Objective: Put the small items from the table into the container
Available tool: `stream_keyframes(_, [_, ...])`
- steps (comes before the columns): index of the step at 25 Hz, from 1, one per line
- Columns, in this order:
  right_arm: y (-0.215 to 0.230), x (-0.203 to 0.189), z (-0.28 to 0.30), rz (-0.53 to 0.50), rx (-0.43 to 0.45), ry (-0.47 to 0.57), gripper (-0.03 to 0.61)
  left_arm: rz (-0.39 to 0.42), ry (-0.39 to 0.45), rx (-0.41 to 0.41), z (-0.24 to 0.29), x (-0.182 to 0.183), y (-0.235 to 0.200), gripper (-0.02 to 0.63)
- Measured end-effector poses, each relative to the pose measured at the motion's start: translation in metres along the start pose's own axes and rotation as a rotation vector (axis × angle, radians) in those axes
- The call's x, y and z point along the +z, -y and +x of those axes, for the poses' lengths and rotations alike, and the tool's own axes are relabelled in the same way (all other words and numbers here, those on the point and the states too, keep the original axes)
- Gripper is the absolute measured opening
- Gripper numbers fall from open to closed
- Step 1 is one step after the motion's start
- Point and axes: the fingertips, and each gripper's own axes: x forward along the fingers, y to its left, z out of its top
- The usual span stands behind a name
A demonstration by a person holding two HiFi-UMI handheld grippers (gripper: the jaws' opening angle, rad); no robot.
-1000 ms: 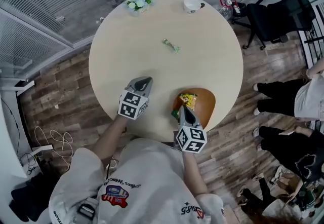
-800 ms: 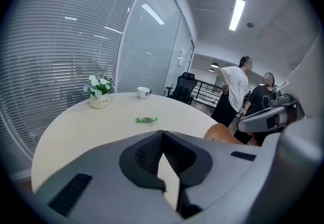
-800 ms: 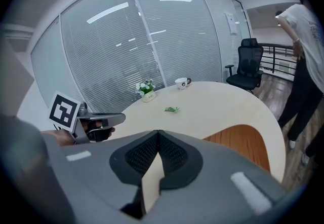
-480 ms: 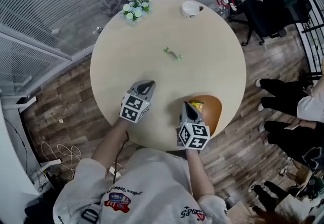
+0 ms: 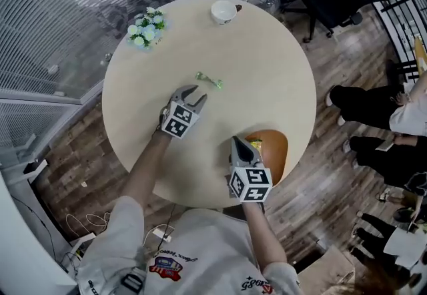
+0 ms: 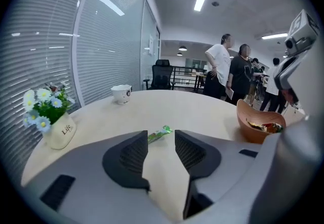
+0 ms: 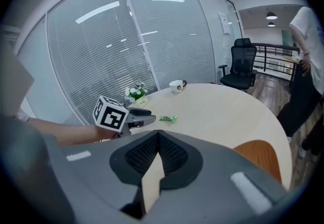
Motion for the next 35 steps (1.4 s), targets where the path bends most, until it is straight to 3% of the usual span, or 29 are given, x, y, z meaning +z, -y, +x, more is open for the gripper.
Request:
stream_keyframes(3, [0.009,-0.007,-0.002,0.018,-0.026,-0.017,0.002,0.074,-0.031,-0.051,0.032,0.000,-0.008,0.179])
stream_keyframes(7, [0.019,-0.017,-0.001,0.034,-0.052,-0.047,0.002,0.186,-0.077,-0.111,0.064,-0.007,-0.018,0.184])
stream_keyframes(11, [0.025,-0.020,-0.003,0.038,-0.072,-0.058,0.002,0.230,-0.114,-0.157,0.085,-0.009,-0.025,0.184])
stream_keyframes(15, [0.027,-0.029,-0.007,0.041,-0.087,-0.075,0.002,0.205,-0.161,-0.186,0.095,-0.024,-0.025,0.182])
stream_keyframes(16, [0.028,-0.031,-0.007,0.040,-0.088,-0.078,0.002,0.205,-0.171,-0.185,0.095,-0.027,-0.025,0.150])
stream_keyframes(18, [0.027,-0.033,-0.007,0.037,-0.088,-0.081,0.002,0.205,-0.183,-0.180,0.093,-0.031,-0.023,0.028])
stream_keyframes(19, [0.026,-0.034,-0.007,0.035,-0.086,-0.082,0.002,0.193,-0.187,-0.185,0.091,-0.033,-0.021,0.017])
stream_keyframes(27, [0.017,-0.039,-0.013,0.018,-0.050,-0.077,0.002,0.138,-0.175,-0.185,0.055,-0.031,0.009,0.005])
stream_keyframes(33, [0.017,-0.035,-0.027,0.010,-0.016,-0.043,0.002,0.057,-0.146,-0.163,0.006,-0.008,0.047,0.005])
stream_keyframes(35, [0.020,-0.034,-0.036,0.008,-0.010,-0.026,0.002,0.064,-0.130,-0.153,-0.011,0.005,0.064,0.005])
